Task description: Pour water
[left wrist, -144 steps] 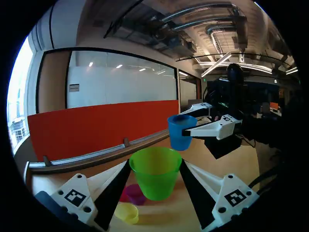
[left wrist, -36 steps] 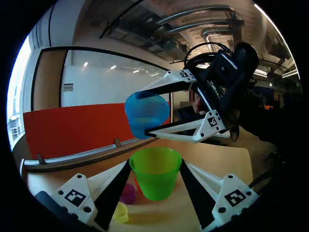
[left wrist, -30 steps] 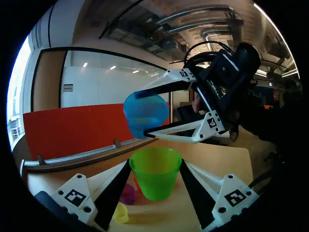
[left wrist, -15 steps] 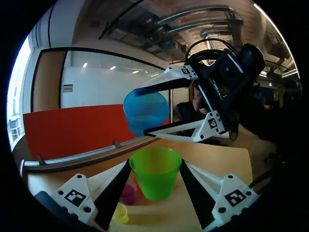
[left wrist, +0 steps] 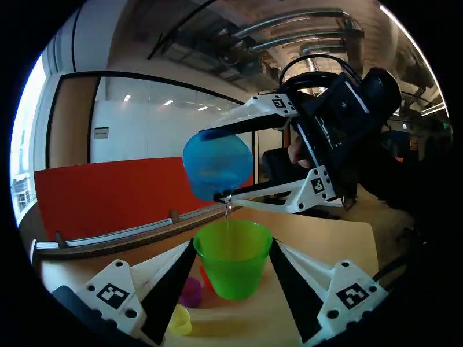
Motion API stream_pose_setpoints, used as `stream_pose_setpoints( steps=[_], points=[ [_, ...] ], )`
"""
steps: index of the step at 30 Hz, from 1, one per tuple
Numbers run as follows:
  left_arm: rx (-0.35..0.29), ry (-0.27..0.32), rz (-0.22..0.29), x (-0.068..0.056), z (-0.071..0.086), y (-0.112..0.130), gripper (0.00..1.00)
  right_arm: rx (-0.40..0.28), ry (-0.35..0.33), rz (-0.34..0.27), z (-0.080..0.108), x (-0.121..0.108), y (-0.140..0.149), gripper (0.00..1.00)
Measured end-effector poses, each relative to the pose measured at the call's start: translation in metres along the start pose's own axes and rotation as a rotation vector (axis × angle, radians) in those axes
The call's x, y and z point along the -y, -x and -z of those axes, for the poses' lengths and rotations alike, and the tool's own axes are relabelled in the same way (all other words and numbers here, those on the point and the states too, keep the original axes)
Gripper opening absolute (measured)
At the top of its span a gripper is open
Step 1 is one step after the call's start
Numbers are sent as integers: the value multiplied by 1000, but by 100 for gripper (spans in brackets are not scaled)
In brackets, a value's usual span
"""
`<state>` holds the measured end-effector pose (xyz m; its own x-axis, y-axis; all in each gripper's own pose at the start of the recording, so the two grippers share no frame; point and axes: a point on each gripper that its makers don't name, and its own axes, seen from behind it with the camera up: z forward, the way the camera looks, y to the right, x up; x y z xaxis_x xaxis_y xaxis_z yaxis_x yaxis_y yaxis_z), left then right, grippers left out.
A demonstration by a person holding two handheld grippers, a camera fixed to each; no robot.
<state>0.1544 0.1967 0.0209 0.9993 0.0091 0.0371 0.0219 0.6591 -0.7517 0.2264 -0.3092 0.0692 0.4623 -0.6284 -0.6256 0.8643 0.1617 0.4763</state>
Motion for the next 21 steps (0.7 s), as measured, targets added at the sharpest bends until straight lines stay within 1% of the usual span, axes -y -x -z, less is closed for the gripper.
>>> stream_pose_setpoints(
  steps=[21],
  points=[
    [-2, 0, -3, -1, 1, -1, 89, -6, 4, 36, -1, -2, -5, 93]
  ],
)
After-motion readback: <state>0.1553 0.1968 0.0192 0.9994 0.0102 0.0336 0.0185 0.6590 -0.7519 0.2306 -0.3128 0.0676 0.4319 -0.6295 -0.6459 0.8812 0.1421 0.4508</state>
